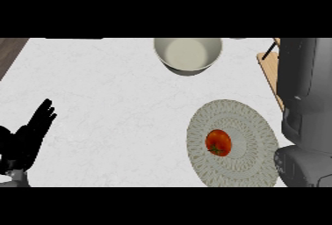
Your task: Pick the croissant from the placemat and place it in the tiered shelf
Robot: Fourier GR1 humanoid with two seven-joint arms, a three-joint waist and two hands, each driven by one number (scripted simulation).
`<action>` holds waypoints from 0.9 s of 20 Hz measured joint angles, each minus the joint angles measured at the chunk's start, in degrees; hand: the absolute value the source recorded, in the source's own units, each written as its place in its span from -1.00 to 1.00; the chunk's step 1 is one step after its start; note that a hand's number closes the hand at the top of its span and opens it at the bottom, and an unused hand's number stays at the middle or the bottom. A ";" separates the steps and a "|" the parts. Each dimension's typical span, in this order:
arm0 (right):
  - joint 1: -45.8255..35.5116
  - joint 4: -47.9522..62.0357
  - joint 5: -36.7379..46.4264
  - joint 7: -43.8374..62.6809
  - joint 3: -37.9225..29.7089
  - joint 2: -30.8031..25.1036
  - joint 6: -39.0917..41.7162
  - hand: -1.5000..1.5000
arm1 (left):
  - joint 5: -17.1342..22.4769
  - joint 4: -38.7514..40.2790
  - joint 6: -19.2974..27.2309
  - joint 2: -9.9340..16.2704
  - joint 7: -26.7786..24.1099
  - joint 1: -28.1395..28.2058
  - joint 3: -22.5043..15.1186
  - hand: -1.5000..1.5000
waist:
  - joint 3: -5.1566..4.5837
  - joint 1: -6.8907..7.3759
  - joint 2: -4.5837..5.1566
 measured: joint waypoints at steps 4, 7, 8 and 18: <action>-0.23 1.70 1.79 -1.50 -2.76 -2.70 0.76 1.00 | 0.36 -0.06 -0.38 0.36 0.56 -0.19 0.48 0.00 | 0.01 -0.16 0.01; 0.23 3.03 2.82 -2.54 -4.59 -4.53 1.03 1.00 | -0.11 -0.98 -0.01 -0.33 0.50 0.59 -0.02 0.00 | 0.02 -0.12 0.02; 0.34 3.37 2.90 -2.95 -5.20 -5.19 1.11 1.00 | -0.15 -1.03 0.03 -0.38 0.42 0.71 0.05 0.00 | 0.03 -0.14 0.02; 6.19 1.66 0.44 -4.35 -10.23 -7.79 -2.32 1.00 | -0.12 2.00 -0.92 0.28 -0.20 -1.53 1.24 0.00 | 0.05 -0.57 0.05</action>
